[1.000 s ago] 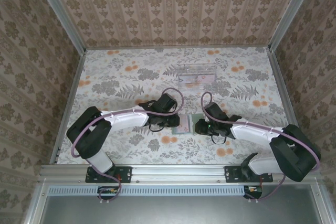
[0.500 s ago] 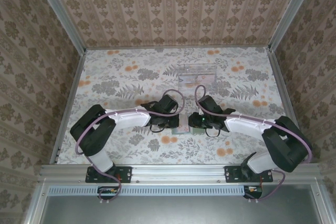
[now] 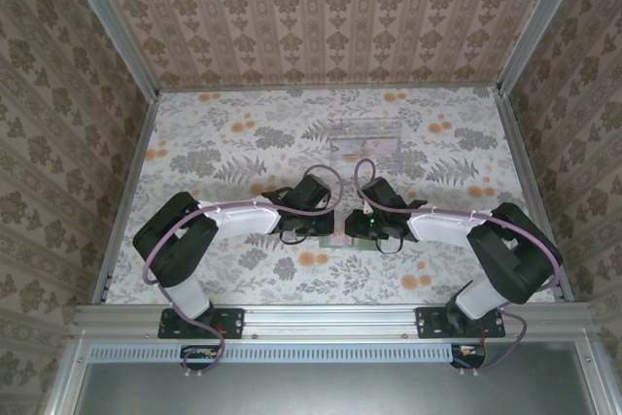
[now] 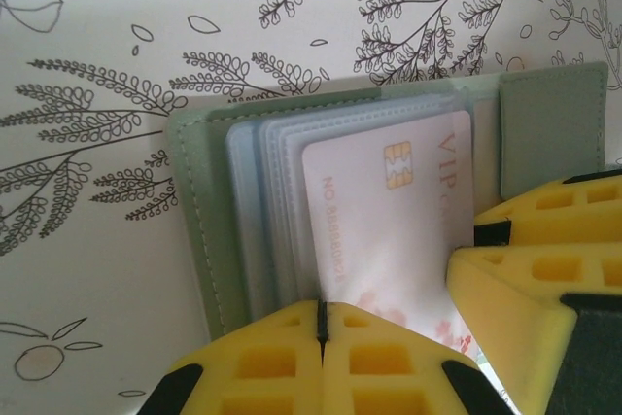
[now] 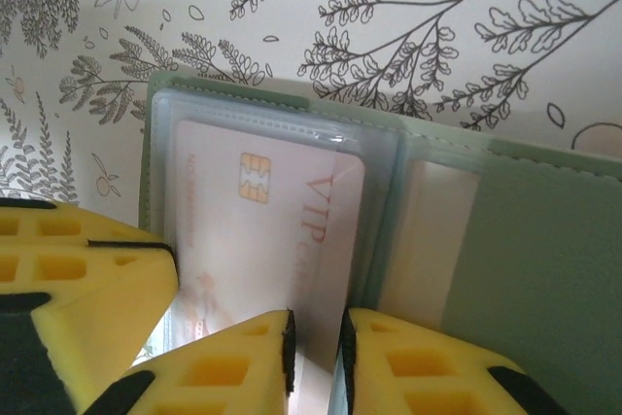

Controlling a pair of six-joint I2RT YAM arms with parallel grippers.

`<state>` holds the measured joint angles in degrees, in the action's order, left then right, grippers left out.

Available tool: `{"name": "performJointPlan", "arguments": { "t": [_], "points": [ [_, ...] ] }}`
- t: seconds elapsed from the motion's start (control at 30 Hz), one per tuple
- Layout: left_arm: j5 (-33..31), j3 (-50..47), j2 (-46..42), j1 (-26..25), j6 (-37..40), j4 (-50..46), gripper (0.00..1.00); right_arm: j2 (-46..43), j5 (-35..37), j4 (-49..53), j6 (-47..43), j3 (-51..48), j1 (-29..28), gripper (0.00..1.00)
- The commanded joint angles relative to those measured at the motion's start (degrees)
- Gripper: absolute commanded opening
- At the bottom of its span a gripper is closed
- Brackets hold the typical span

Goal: Take the credit cards out of the card holder

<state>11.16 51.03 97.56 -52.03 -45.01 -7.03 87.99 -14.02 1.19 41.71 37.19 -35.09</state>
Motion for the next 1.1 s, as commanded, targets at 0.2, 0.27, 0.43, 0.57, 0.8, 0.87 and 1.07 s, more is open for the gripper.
{"name": "performJointPlan", "arguments": {
  "t": [0.2,0.27,0.43,0.57,0.8,0.87,1.07],
  "points": [
    [-0.1,-0.6,2.7,-0.1,0.1,-3.7,0.05,3.2,-5.7,-7.0,3.1,-1.4,1.1,0.21],
    [-0.2,-0.6,2.7,0.0,0.1,-3.8,0.05,3.3,-6.2,-7.6,3.4,-1.7,1.4,0.15],
    [-0.7,-0.9,2.5,0.0,-0.2,-4.3,0.04,2.4,-7.2,-8.7,4.0,-3.6,3.2,0.00],
    [-1.1,-1.6,2.4,0.4,-0.7,-4.4,0.02,0.6,-7.5,-9.4,3.9,-6.4,5.8,0.00],
    [-1.3,-2.2,2.3,0.9,-1.0,-4.5,0.01,-2.9,-8.3,-8.5,2.8,-9.2,9.6,0.00],
    [-1.3,-2.1,2.3,0.9,-1.0,-4.5,0.01,-3.4,-8.6,-8.6,2.7,-9.6,10.2,0.00],
    [-0.9,-1.5,2.6,0.7,-0.7,-4.4,0.01,-2.4,-9.9,-9.3,2.3,-9.2,10.3,0.15]
  ]
}}
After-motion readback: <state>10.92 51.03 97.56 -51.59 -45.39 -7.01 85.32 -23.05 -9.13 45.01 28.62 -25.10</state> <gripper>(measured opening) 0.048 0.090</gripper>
